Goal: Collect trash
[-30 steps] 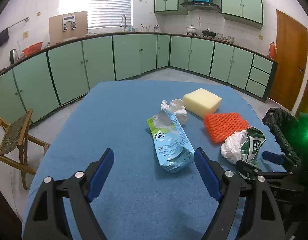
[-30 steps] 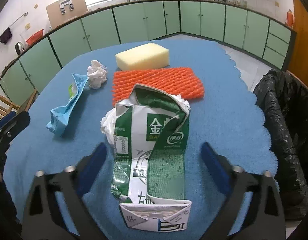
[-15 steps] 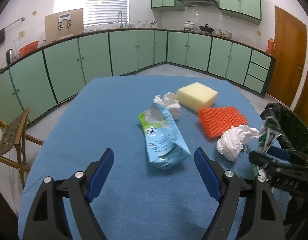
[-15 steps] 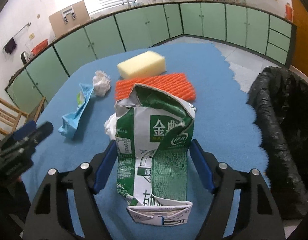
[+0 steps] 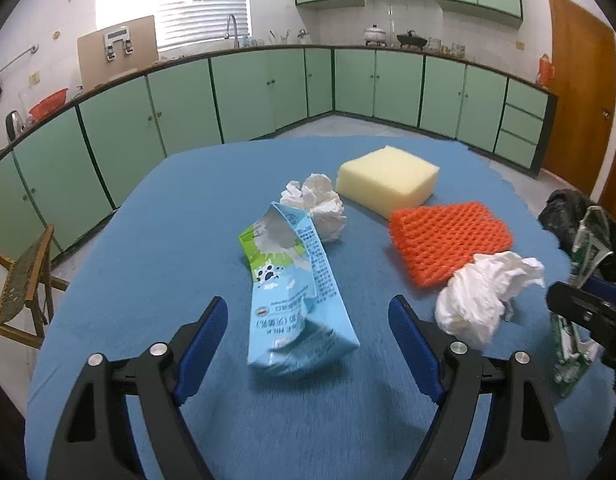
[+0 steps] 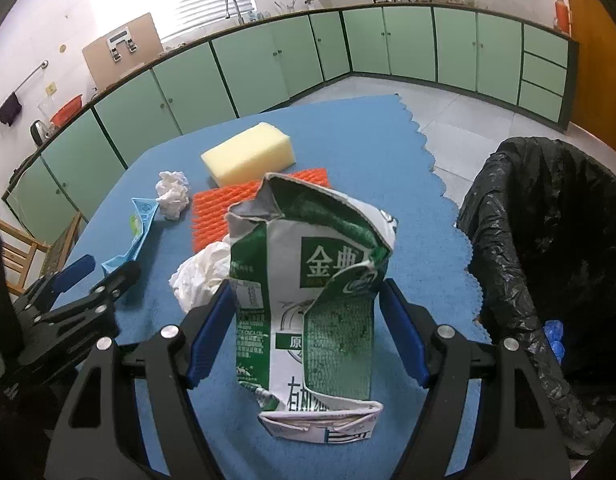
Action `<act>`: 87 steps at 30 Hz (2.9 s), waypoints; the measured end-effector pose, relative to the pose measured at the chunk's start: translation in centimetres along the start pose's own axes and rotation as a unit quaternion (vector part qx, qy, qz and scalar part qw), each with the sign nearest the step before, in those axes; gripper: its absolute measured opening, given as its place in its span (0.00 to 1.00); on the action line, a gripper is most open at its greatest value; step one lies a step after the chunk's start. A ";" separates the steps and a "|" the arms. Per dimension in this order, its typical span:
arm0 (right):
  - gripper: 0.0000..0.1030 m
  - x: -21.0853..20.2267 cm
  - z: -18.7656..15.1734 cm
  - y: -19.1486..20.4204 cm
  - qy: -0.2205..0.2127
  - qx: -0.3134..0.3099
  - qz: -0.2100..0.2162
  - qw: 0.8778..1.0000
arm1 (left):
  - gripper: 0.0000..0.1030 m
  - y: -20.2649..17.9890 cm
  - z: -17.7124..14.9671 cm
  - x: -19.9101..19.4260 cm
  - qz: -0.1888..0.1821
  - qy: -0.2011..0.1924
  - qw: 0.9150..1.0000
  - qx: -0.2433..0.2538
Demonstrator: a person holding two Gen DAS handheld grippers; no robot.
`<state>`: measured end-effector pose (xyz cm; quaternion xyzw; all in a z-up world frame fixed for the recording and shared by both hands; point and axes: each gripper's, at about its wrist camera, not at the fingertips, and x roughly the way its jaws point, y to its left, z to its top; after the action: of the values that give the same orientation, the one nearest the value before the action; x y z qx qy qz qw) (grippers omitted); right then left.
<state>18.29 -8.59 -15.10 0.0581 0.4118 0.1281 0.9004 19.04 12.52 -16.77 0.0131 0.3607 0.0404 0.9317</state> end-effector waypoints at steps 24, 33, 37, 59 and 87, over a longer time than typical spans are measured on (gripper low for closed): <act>0.69 -1.1 1.0 0.1 -0.009 0.001 0.004 1.000 | 0.53 1.5 0.4 0.2 -0.024 0.021 0.998 -0.047; 0.43 -4.0 1.9 -0.2 -0.031 -0.002 0.019 0.999 | 0.53 1.2 0.6 -3.8 -0.050 -0.004 0.998 -0.043; 0.43 -4.0 1.6 -0.7 -0.016 0.002 0.019 1.000 | 0.53 0.3 1.1 -4.7 -0.058 -0.014 0.998 -0.034; 0.20 -2.6 1.2 0.2 -0.014 -0.035 0.034 0.999 | 0.53 -0.6 -0.1 -4.6 -0.059 -0.004 0.998 -0.027; 0.06 -12.2 5.1 -7.7 -0.100 -0.004 -0.020 0.995 | 0.53 -11.7 6.3 -8.7 -0.168 -0.077 0.982 0.031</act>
<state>15.93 -19.33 -4.50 0.0585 0.3198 0.1054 0.9398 17.63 0.17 -6.93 -0.0155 0.2865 -0.1293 0.9492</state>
